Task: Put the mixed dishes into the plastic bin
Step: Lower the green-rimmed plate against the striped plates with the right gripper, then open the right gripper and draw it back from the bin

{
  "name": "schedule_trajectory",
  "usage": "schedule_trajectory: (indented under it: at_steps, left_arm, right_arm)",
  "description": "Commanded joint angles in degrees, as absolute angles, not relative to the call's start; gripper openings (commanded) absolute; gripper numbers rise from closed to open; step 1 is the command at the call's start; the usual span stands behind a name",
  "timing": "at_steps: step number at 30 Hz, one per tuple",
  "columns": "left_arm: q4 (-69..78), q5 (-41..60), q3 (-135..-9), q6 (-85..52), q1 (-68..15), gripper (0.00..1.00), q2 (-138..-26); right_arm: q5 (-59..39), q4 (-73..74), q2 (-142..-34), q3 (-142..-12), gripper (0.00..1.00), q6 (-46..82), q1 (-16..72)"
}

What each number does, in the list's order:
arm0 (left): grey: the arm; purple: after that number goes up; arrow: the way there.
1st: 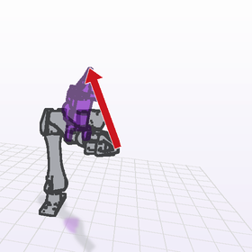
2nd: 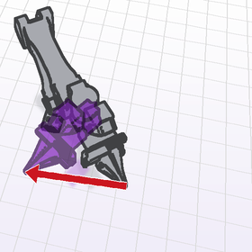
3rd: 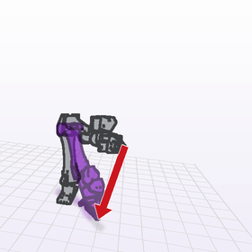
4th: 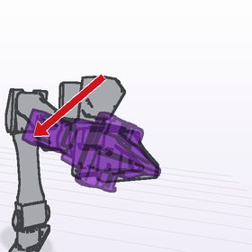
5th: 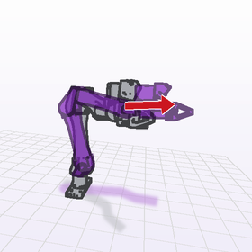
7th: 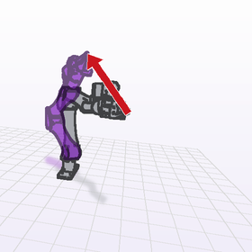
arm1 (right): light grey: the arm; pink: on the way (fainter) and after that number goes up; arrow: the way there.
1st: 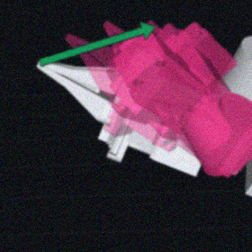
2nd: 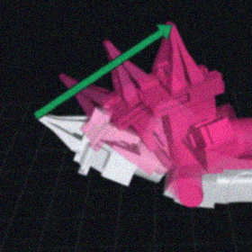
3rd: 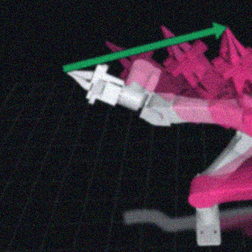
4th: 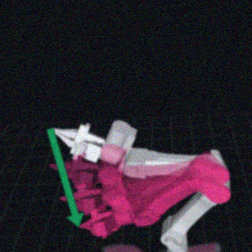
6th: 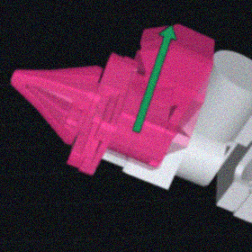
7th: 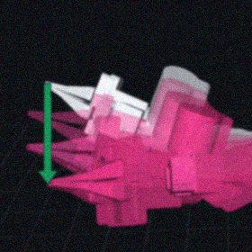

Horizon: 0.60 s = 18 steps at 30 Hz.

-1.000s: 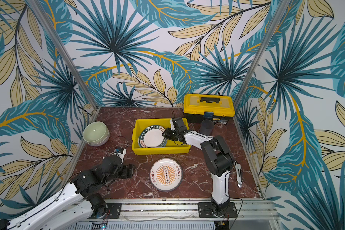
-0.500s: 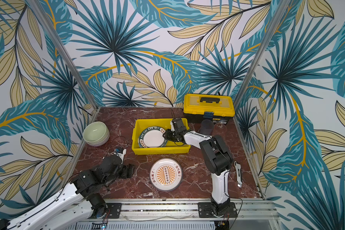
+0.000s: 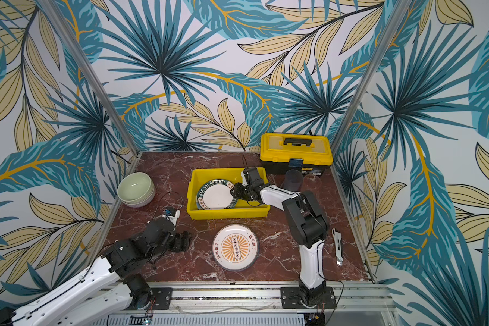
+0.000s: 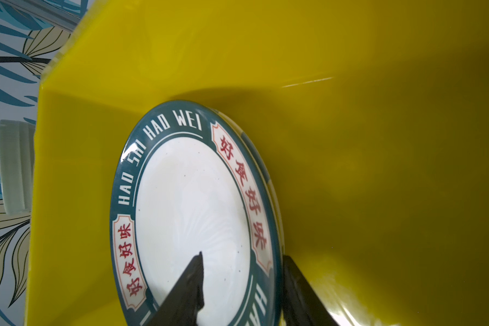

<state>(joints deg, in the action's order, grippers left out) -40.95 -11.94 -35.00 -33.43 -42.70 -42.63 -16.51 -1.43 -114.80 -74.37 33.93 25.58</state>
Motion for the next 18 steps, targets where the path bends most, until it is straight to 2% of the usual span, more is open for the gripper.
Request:
schedule_trajectory:
  at_steps: [1, 8, 18]
  left_arm:
    - [-38.6, -11.4, -36.9, -33.1, -42.5, 0.85, -43.4]
    - [-36.4, -10.2, -36.7, -33.1, -42.5, 0.85, -45.9]
    - [-31.7, -5.8, -35.7, -32.0, -42.5, 0.82, -47.4]
  right_arm:
    - [-15.1, -4.7, -114.4, -75.9, 0.5, 30.7, 25.5]
    - [-10.3, -11.9, -109.6, -77.3, 0.56, 24.8, 25.5]
    - [-8.8, -21.6, -97.3, -75.6, 0.57, 20.5, 25.5]
